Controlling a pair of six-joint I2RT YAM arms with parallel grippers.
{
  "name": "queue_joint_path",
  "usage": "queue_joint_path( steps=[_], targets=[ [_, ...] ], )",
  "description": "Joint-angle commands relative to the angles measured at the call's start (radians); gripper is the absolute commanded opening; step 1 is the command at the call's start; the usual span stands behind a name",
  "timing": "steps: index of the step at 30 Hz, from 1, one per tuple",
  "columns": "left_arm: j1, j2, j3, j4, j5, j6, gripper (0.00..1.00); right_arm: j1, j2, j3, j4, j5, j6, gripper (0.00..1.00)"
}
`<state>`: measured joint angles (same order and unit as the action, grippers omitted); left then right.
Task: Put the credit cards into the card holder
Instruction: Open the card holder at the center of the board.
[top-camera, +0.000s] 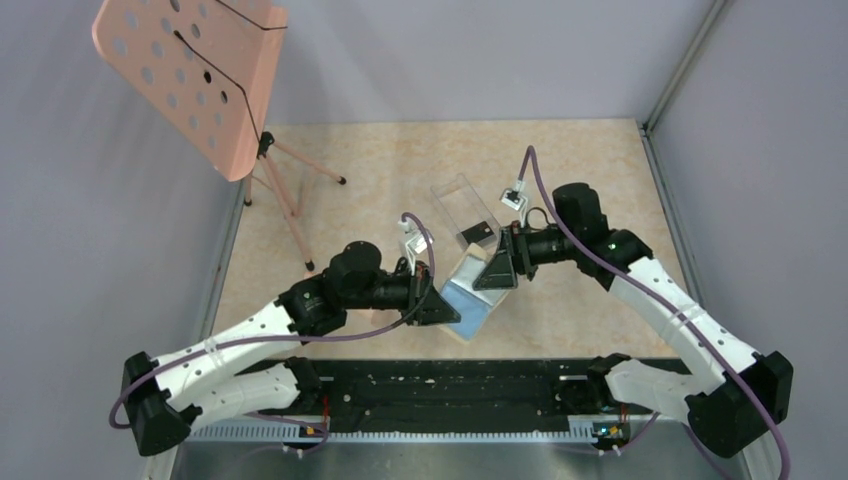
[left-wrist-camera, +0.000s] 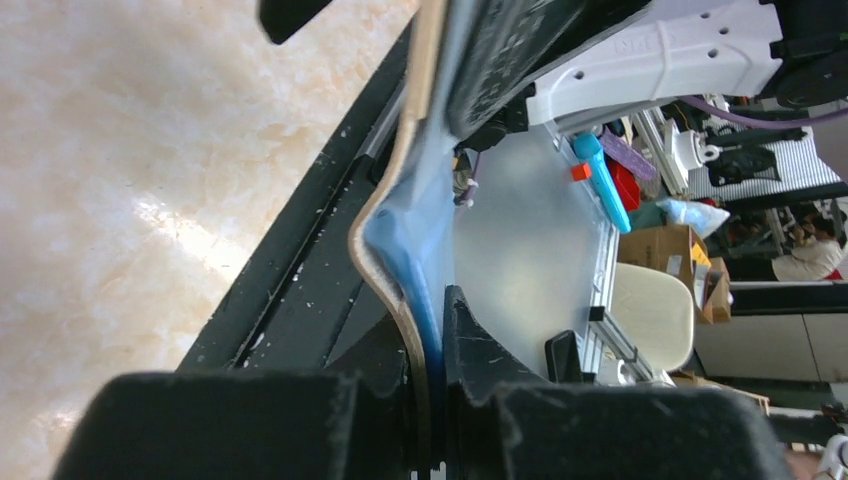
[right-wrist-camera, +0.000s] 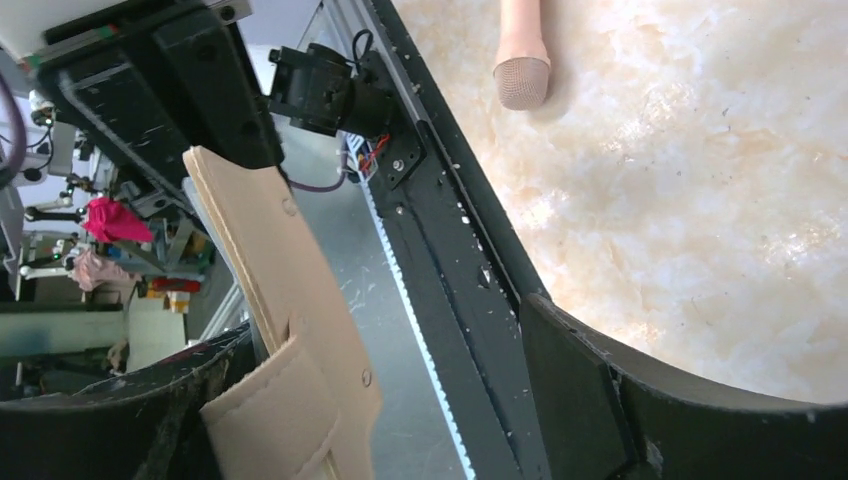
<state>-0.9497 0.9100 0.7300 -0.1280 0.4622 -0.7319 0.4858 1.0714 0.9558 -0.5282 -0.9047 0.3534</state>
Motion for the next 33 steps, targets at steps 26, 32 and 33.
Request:
queue_joint_path(
  steps=[26,32,33],
  targets=[
    [0.019,0.048,0.203,-0.270,-0.282,0.132,0.99,-0.046,0.006,-0.121,0.143,-0.114,0.116,0.00],
    [0.019,0.001,0.192,-0.208,-0.420,0.118,0.99,-0.094,-0.018,-0.248,0.328,0.052,0.310,0.00],
    [0.019,0.008,0.193,-0.208,-0.420,0.117,0.99,-0.100,-0.019,-0.277,0.364,0.071,0.339,0.00]
  ],
)
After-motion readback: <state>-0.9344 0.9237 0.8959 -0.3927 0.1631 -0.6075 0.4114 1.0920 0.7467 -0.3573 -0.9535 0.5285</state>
